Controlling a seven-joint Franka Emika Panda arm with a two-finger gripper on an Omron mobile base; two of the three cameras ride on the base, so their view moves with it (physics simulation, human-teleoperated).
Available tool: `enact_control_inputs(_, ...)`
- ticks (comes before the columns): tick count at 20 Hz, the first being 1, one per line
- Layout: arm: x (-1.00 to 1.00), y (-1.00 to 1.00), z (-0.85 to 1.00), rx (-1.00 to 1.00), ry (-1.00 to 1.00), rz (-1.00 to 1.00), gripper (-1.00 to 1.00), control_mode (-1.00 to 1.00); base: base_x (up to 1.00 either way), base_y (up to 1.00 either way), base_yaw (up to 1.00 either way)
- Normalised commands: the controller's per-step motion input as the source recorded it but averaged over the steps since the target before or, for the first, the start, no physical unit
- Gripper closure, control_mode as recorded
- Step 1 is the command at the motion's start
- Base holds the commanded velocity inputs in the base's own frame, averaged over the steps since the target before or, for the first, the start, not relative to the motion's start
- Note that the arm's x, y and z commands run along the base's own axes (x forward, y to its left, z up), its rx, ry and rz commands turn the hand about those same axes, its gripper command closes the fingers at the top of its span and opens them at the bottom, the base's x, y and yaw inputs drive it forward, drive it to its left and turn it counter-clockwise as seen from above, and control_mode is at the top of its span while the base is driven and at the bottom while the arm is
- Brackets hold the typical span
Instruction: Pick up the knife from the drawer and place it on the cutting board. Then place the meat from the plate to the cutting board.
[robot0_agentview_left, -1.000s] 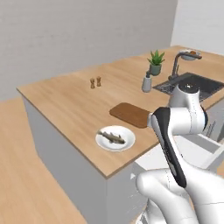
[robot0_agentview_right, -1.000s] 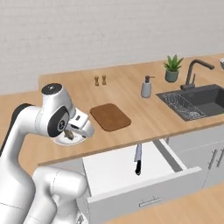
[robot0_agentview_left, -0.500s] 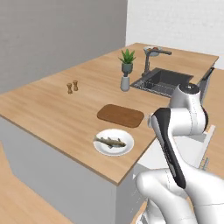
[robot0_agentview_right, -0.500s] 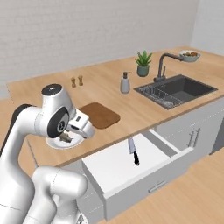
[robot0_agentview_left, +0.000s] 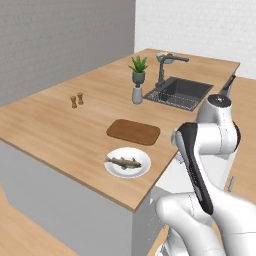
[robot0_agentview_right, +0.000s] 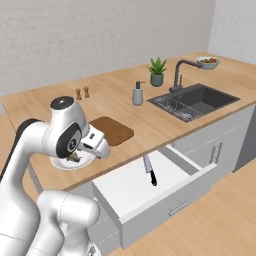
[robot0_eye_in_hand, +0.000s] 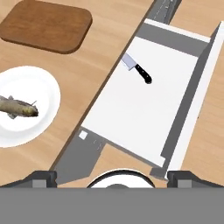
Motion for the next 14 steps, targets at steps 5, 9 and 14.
enact_control_inputs(5,0.15,-0.48,-0.15,0.00,0.00,-0.01,-1.00,-1.00,0.00,0.00,0.00)
enact_control_inputs(9,0.03,-0.83,-0.37,0.00,0.00,0.01,-1.00,-1.00,0.00,0.00,0.00)
enact_control_inputs(14,0.39,-0.63,-0.43,0.00,-0.06,0.13,-1.00,-1.00,0.00,0.00,0.00)
